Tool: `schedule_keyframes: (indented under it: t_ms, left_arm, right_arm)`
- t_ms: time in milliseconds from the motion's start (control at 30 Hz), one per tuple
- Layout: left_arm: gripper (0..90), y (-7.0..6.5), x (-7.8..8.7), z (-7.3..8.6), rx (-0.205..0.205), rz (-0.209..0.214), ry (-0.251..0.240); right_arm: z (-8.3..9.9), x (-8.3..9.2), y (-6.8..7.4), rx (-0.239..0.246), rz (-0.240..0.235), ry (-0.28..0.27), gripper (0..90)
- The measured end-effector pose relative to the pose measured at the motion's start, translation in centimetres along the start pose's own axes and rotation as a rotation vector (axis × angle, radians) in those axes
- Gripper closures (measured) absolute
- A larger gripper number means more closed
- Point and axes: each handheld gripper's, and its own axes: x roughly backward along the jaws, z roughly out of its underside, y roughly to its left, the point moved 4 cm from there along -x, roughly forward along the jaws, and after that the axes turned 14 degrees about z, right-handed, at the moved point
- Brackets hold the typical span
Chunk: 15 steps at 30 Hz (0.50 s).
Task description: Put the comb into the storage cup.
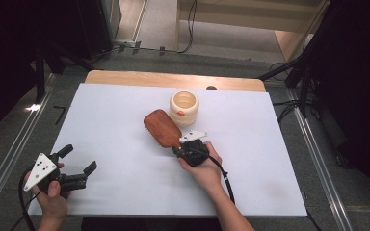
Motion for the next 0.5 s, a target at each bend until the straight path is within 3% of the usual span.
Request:
schedule_keyframes:
  t_ms: [267,500]
  left_arm:
    - [0.0,0.0,0.0,0.0,-0.001,-0.008,0.004]
    - [0.0,0.0,-0.1,0.0,-0.003,-0.015,0.005]
  right_arm:
    - [-0.4,1.9,0.0,0.003,-0.007,-0.094,69.9]
    - [-0.5,2.7,-0.1,-0.009,-0.028,-0.136,69.8]
